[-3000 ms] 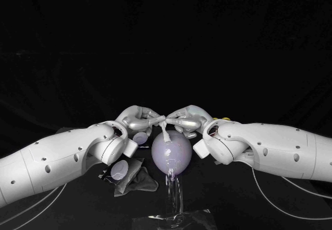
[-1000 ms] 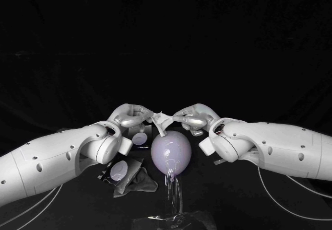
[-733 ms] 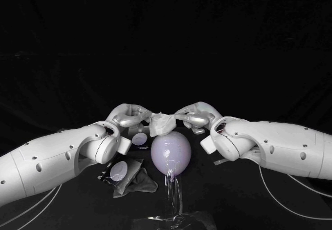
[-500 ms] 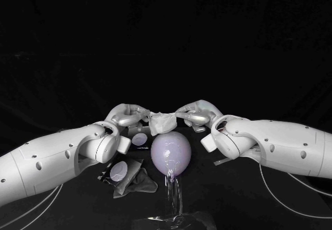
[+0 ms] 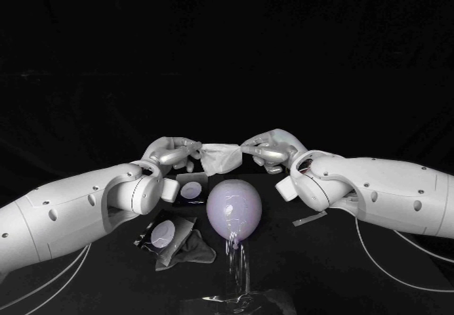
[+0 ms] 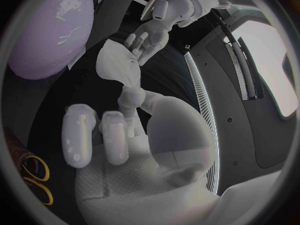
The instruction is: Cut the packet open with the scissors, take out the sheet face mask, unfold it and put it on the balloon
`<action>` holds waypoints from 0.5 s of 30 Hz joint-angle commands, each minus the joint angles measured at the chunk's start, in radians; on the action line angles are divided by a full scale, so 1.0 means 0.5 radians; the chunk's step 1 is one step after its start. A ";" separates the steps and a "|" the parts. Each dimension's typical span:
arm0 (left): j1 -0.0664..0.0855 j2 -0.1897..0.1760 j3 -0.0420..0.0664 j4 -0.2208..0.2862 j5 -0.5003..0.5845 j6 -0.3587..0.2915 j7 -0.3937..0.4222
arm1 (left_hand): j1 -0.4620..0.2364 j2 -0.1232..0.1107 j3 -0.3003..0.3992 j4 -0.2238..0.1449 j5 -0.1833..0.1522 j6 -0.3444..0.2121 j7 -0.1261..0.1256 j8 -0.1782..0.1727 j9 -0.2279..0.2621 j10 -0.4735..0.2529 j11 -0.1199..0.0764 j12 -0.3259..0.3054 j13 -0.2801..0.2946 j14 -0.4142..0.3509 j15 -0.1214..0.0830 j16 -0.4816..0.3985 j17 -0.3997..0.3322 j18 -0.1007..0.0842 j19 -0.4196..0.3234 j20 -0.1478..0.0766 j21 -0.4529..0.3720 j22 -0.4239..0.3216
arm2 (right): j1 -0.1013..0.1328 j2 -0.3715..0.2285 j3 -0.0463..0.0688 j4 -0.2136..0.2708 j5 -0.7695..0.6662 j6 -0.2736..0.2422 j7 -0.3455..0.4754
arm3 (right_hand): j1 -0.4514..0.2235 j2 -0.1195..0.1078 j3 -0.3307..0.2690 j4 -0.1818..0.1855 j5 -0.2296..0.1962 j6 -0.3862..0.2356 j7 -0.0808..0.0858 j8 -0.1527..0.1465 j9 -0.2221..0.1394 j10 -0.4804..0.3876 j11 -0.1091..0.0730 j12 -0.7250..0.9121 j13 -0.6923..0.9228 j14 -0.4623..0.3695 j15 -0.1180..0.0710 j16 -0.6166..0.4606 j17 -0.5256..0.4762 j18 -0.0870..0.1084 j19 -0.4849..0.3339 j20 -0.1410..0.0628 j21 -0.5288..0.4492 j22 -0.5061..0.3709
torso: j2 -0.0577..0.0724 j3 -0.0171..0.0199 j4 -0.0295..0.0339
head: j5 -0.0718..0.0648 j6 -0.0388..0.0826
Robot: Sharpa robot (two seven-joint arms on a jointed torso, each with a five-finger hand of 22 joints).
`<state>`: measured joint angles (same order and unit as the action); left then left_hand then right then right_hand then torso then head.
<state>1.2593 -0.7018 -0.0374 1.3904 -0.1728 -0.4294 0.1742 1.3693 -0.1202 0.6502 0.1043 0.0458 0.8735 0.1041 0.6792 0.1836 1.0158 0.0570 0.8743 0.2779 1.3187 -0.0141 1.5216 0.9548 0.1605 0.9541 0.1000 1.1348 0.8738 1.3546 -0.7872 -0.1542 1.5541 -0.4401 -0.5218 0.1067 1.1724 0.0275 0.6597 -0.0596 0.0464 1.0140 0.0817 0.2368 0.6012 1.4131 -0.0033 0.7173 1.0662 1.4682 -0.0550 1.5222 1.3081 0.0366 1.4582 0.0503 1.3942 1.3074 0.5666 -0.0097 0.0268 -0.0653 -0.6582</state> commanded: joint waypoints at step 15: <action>0.029 0.056 0.004 -0.097 0.019 0.111 0.021 | -0.005 0.017 0.008 -0.037 0.005 0.008 -0.006 0.022 0.025 0.079 -0.057 0.030 0.010 0.015 -0.020 0.012 0.036 0.006 0.004 -0.003 0.007 0.021 | 0.060 0.000 0.009 -0.018 -0.041 0.112 -0.006 | 0.008 0.010 0.003 -0.016 0.004 0.025 -0.011 0.120 0.153 0.014 -0.001 0.001 0.002 0.170 -0.017 0.014 0.414 0.007 0.043 -0.004 0.008 0.421 | 0.000 -0.0018 -0.002 | -0.001 0.019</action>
<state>1.2714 -0.6762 -0.0370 1.3444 -0.1505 -0.4028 0.1749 1.3670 -0.1225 0.6448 0.0988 0.0458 0.8733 0.1040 0.6792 0.1836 1.0230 0.0568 0.8832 0.2814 1.3225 -0.0178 1.5207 0.9712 0.1604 0.9542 0.1001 1.1345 0.8834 1.3822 -0.7874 -0.1508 1.5474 -0.4439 -0.5066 0.1084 1.1698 0.0248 0.6613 -0.0613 0.0457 1.0148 0.0825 0.2431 0.6011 1.4130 -0.0031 0.7173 1.0657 1.4666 -0.0534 1.5249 1.3074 0.0365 1.4581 0.0504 1.3940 1.3079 0.5663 -0.0096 0.0264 -0.0628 -0.6496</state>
